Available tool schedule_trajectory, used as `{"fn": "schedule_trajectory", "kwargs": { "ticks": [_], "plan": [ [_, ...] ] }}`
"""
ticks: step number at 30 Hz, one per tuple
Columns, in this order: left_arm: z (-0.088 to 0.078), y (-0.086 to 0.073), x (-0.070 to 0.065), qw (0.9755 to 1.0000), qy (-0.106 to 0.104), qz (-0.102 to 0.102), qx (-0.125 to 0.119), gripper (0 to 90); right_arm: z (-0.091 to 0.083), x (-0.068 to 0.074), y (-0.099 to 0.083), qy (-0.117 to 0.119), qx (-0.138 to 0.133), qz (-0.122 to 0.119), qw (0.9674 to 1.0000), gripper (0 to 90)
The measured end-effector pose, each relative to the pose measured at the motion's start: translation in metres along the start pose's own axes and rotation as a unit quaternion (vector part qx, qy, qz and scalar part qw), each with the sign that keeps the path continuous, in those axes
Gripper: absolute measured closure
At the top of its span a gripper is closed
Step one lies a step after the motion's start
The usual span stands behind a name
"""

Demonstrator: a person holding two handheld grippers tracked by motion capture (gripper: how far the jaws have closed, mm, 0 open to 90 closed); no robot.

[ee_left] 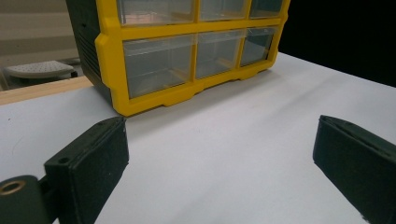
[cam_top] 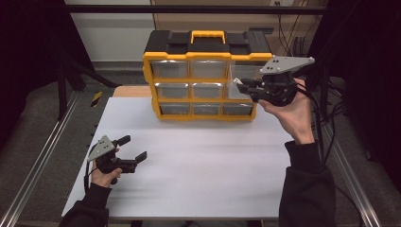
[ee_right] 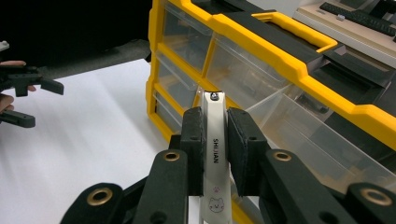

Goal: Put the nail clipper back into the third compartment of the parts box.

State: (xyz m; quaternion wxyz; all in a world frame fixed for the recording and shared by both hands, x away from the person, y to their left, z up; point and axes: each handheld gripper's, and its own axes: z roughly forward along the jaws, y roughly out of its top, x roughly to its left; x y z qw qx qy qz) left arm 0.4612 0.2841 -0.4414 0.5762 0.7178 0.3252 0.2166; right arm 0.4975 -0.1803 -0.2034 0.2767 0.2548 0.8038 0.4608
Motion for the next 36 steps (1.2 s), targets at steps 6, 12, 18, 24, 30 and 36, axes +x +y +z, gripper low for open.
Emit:
{"fn": "schedule_trajectory", "kwargs": {
  "ticks": [6,12,18,24,30,36],
  "plan": [
    [0.0,0.0,0.0,1.0,0.0,-0.001,0.0,3.1,0.003,-0.005,0.004,-0.005,0.003,0.003,1.0,77.3],
    [-0.001,0.0,0.001,1.0,0.001,-0.001,-0.002,3.1,0.005,-0.009,0.007,-0.01,0.005,0.009,0.9999,77.2],
    [0.0,0.0,0.0,1.0,0.0,-0.001,-0.002,3.1,0.009,-0.015,0.009,-0.018,0.006,0.013,0.9997,77.2],
    [0.0,0.0,0.0,1.0,0.0,-0.001,-0.001,3.1,0.011,-0.021,0.012,-0.025,0.005,0.019,0.9995,77.3],
    [-0.001,0.0,0.0,1.0,0.0,-0.002,-0.002,3.1,0.013,-0.027,0.015,-0.035,0.006,0.026,0.999,77.2],
    [0.0,0.0,0.0,1.0,0.001,-0.001,-0.001,3.1,0.017,-0.035,0.017,-0.041,0.008,0.031,0.9987,77.2]
  ]
}}
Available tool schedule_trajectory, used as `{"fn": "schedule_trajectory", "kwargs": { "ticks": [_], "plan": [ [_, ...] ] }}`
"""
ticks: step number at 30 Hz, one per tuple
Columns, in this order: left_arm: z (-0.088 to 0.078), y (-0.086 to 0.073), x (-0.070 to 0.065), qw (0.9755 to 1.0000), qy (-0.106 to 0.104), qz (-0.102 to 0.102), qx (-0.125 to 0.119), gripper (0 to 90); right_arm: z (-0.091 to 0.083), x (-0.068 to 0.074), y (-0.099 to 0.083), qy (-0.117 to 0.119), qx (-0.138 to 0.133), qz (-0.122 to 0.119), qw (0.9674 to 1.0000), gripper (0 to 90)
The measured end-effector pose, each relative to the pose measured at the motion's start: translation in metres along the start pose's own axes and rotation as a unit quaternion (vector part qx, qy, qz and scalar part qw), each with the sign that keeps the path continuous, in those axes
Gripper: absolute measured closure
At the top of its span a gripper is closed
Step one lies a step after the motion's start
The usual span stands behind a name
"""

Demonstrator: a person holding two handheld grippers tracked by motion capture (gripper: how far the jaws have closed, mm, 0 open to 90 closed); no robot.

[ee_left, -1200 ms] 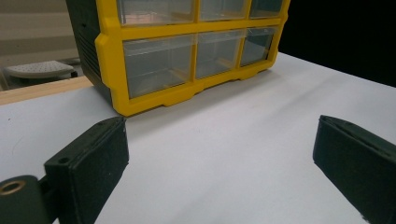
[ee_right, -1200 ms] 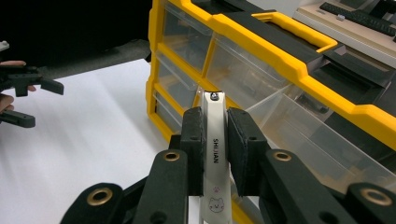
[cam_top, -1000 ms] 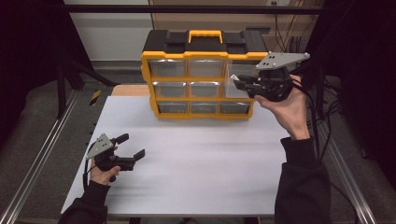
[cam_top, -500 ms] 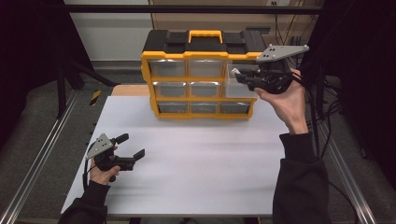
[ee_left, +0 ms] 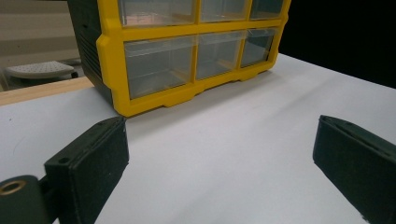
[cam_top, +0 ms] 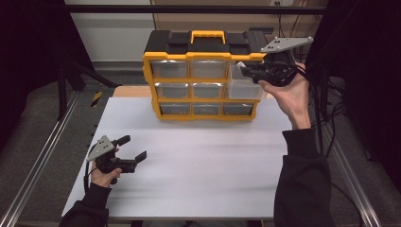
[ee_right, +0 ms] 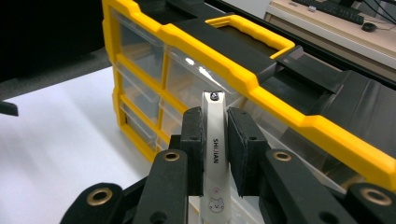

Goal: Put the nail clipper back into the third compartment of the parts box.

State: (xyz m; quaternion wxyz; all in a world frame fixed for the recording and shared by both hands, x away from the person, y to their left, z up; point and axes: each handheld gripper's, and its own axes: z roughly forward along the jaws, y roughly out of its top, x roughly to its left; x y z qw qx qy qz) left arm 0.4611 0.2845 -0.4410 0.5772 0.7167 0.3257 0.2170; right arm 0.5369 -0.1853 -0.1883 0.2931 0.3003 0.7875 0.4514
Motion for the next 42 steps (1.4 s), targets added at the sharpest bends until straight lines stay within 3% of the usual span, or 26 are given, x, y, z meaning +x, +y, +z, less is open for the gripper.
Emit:
{"fn": "schedule_trajectory", "kwargs": {
  "ticks": [25,42],
  "plan": [
    [-0.001,0.0,0.001,1.0,0.001,-0.002,-0.002,3.2,0.021,-0.018,0.005,-0.03,0.02,0.011,0.9993,77.2],
    [-0.001,0.0,0.001,1.0,0.0,-0.002,-0.002,3.2,0.035,-0.024,0.0,-0.034,0.029,0.013,0.9989,77.2]
  ]
}}
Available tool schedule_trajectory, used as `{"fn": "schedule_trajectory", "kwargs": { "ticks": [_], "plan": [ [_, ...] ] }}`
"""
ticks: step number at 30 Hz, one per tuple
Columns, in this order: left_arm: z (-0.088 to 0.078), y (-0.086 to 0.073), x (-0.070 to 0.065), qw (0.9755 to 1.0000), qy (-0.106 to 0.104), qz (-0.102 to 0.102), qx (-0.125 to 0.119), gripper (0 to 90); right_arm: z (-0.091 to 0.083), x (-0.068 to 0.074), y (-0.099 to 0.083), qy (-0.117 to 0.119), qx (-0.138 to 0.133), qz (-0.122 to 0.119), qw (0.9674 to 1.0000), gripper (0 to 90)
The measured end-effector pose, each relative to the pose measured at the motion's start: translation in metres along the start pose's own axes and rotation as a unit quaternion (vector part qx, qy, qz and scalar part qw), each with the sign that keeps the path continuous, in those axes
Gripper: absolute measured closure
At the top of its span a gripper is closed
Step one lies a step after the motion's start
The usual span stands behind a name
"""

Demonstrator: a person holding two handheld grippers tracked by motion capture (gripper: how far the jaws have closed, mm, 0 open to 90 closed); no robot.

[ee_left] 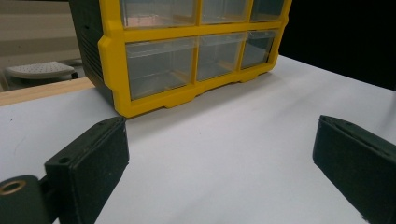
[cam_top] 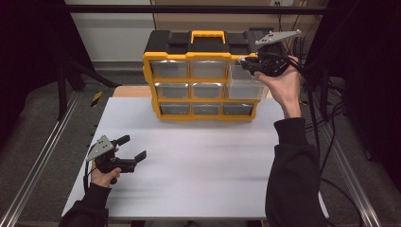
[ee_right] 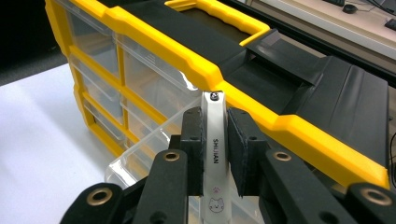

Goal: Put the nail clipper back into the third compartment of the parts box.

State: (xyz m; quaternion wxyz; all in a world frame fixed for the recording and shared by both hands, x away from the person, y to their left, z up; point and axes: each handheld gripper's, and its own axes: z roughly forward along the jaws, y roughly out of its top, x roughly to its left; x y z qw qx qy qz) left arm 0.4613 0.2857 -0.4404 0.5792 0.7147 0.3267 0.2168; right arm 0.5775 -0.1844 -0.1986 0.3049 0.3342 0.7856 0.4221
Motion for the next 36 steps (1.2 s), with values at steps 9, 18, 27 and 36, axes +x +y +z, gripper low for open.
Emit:
{"fn": "schedule_trajectory", "kwargs": {
  "ticks": [9,18,27,36],
  "plan": [
    [0.0,0.0,0.0,1.0,0.0,0.0,0.0,3.2,0.005,-0.004,-0.008,0.001,0.006,0.002,1.0,77.2],
    [0.0,0.0,0.0,1.0,0.001,0.0,-0.001,3.2,0.008,-0.002,-0.013,0.009,0.012,0.0,0.9999,77.2],
    [0.0,0.0,0.0,1.0,0.001,0.0,0.0,3.2,0.011,-0.002,-0.019,0.016,0.02,0.001,0.9997,77.2],
    [0.0,0.0,0.0,1.0,0.001,0.0,-0.001,3.2,0.013,-0.002,-0.021,0.022,0.031,0.003,0.9993,77.1]
  ]
}}
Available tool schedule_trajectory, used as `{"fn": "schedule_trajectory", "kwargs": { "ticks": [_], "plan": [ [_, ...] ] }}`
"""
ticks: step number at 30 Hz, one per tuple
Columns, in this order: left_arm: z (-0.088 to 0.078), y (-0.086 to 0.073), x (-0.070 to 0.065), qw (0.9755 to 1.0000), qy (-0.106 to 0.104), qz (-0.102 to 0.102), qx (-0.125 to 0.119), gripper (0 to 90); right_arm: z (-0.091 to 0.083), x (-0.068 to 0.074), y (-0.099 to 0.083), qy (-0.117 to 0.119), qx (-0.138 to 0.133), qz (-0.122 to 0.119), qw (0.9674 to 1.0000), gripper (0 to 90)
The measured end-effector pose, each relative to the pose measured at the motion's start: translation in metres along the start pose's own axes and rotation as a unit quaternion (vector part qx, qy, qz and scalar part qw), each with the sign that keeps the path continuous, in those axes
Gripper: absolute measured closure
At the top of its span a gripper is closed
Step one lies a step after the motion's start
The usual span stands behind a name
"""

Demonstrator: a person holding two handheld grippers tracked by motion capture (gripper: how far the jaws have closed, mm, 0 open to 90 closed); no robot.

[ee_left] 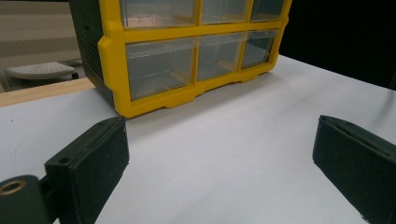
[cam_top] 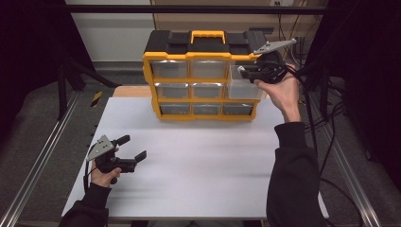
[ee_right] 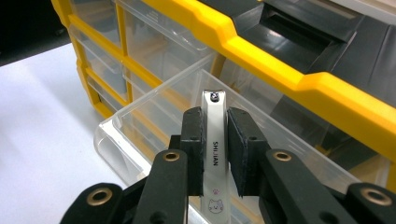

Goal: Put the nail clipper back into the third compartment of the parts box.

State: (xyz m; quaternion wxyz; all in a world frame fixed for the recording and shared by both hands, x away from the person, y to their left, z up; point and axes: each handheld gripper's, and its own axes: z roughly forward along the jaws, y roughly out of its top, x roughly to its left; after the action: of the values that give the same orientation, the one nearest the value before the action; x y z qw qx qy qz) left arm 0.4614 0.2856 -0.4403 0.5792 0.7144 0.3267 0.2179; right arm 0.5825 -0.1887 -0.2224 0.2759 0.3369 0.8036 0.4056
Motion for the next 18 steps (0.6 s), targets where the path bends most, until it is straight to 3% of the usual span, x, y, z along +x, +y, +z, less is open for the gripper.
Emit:
{"fn": "schedule_trajectory", "kwargs": {
  "ticks": [11,18],
  "plan": [
    [0.0001,0.0,-0.0001,1.0,0.0,0.001,0.0,3.2,0.0016,-0.0016,-0.0025,0.003,0.003,0.016,0.9999,76.7],
    [0.0004,0.0,-0.0002,1.0,-0.001,0.001,0.001,3.2,-0.0063,-0.0009,-0.0014,-0.002,-0.035,0.026,0.9991,60.0]
  ]
}}
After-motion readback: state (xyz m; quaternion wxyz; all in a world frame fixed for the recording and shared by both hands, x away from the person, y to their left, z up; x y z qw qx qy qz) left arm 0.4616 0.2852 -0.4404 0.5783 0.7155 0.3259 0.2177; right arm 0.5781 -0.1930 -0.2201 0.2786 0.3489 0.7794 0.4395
